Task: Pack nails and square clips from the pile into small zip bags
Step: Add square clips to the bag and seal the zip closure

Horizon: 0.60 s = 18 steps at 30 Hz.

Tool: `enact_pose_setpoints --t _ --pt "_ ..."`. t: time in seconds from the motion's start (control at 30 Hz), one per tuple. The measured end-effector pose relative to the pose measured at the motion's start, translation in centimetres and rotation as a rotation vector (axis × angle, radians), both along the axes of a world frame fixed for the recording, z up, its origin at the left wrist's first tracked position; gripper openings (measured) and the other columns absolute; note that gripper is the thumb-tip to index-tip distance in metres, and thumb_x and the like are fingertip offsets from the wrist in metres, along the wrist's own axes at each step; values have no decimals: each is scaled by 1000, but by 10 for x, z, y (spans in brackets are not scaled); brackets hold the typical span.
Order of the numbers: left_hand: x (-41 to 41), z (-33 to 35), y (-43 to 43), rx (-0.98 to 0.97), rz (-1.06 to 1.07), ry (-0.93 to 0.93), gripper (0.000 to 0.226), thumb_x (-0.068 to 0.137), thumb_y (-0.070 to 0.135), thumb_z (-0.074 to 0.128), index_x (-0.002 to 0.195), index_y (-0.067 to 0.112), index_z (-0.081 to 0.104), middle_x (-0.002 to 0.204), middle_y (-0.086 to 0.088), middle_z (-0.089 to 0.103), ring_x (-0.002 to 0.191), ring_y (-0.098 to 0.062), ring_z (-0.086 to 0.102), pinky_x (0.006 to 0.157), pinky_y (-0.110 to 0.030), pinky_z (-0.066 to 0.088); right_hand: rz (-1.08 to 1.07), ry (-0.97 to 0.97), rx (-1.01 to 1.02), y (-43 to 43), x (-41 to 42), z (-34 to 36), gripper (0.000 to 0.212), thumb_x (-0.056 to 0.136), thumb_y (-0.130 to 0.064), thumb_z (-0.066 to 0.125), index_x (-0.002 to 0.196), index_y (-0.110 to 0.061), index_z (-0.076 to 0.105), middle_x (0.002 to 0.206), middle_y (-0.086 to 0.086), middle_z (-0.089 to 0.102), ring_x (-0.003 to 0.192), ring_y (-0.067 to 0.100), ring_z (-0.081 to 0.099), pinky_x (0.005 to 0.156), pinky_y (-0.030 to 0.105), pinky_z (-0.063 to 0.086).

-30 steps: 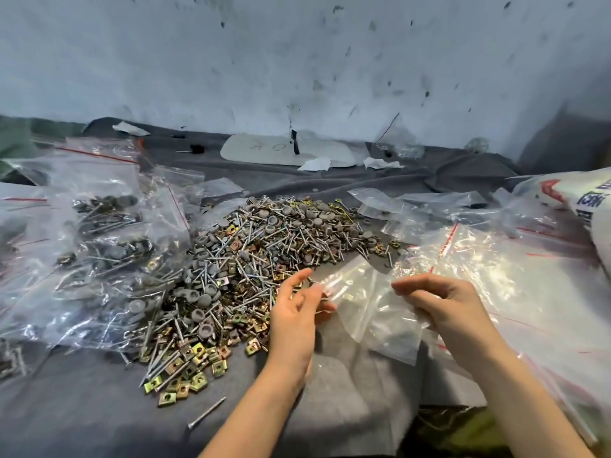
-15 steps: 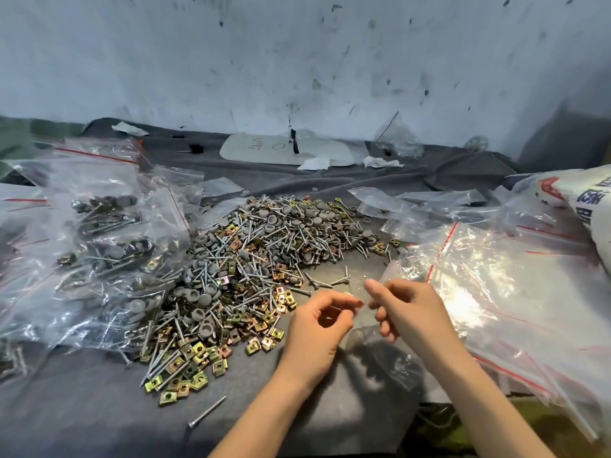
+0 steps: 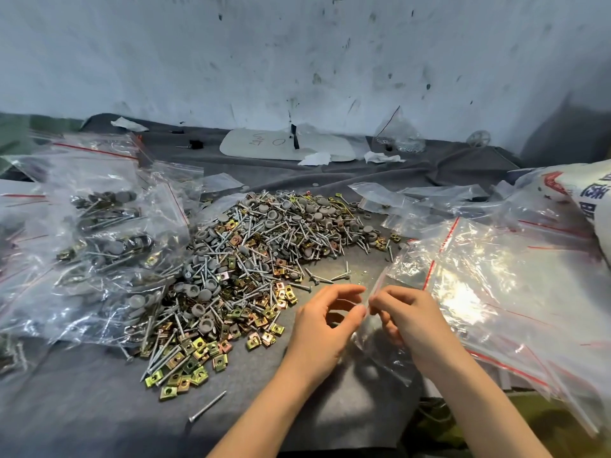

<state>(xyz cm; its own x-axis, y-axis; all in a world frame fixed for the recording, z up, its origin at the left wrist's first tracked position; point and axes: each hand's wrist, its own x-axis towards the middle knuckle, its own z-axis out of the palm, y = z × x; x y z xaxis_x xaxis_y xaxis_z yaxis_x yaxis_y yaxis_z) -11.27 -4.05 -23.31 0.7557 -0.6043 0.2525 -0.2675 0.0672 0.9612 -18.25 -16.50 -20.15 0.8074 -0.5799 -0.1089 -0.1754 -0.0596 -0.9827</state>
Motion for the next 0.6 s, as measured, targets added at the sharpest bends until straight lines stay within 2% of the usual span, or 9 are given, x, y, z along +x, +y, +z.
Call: enact_pose_setpoints --t 0.13,0.23,0.37,0.5,0.6 --pt "-2 -1 -1 12 -74 13 30 84 19 67 110 33 63 94 10 69 79 -7 66 73 -23 53 -8 -44 -60 6 2 -6 21 79 -7 65 60 1 60 54 10 45 46 13 36 43 20 27" --pt "-2 -2 -1 32 -64 -13 30 83 23 64 111 33 63 84 3 68 77 -12 64 74 -28 54 -18 -79 -68 8 3 -7 20 78 -1 63 58 3 59 50 5 49 42 7 39 42 14 31" --pt "-1 -2 -1 32 -60 -19 28 84 23 58 110 33 63 81 -4 67 79 -24 65 77 -40 55 10 -98 0 10 2 -4 22 81 1 61 59 -4 61 46 -5 50 41 2 42 41 10 31" --pt "-2 -2 1 36 -38 -43 34 89 10 60 111 35 60 80 0 66 74 -19 63 74 -35 54 28 -51 35 10 -1 -3 18 82 -2 60 65 -1 61 45 -5 46 42 8 35 40 17 26" --pt "-1 -2 0 32 28 -47 33 90 6 58 111 33 60 75 -4 65 68 -19 60 68 -32 50 35 -42 52 9 -1 -3 29 83 0 58 56 -8 57 45 -2 44 41 11 33 42 21 24"
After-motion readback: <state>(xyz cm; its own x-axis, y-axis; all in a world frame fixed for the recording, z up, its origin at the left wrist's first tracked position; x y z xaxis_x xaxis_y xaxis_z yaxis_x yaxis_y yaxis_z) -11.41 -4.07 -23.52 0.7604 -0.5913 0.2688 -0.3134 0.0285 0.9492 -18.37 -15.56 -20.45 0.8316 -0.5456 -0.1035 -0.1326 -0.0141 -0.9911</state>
